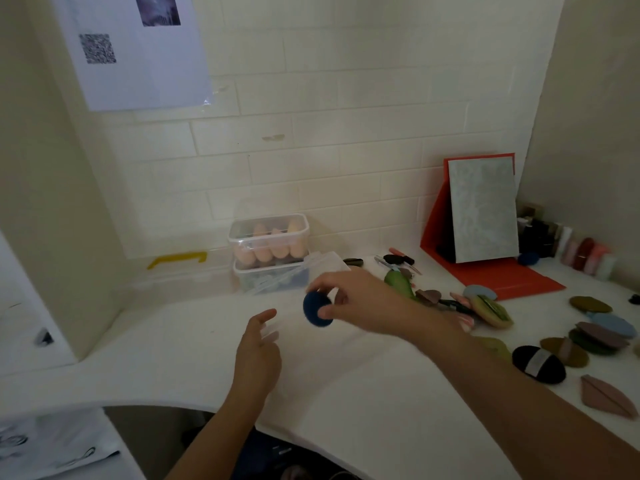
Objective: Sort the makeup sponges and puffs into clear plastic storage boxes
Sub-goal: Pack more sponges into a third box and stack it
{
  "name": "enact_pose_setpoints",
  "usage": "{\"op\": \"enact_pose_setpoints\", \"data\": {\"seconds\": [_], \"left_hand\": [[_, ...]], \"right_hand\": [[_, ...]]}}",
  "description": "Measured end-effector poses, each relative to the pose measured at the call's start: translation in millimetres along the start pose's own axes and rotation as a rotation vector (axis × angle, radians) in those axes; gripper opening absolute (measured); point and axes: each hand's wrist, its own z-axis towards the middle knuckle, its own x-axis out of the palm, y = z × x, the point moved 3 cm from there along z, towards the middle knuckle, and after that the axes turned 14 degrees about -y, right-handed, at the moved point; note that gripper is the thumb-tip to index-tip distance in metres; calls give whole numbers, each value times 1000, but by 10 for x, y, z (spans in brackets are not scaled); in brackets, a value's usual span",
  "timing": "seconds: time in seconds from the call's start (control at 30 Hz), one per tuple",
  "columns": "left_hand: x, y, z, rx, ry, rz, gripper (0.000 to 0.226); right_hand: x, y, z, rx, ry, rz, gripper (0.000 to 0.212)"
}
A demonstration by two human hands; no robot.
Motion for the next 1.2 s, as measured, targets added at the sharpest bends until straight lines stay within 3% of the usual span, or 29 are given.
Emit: {"op": "enact_pose_setpoints", "data": {"seconds": [0.13, 0.3, 0.47, 0.63, 0.77, 0.87, 1.07, 1.2], "left_hand": [[58, 0, 4, -2, 16, -21, 48], [116, 72, 53, -36, 33, -30, 38], [116, 104, 64, -41, 56, -30, 46], [133, 114, 81, -60, -9, -100, 41], [138, 108, 68, -50, -28, -93, 42], [133, 109, 62, -42, -17, -67, 44], [48, 61, 210, -48, -47, -45, 44], [-8, 80, 478, -92, -127, -1, 45]], "right_hand": [[317, 54, -16, -56, 126, -100, 35], [472, 94, -12, -60, 163, -108, 32], [374, 60, -44, -154, 256, -343, 31], [278, -175, -77, -75, 410, -593, 30], [229, -262, -65, -41, 482, -556, 33], [49, -273, 3, 53, 368, -314, 32], [-301, -740, 229, 177, -174, -185, 11], [-333, -1231, 238, 307, -327, -265, 39]]}}
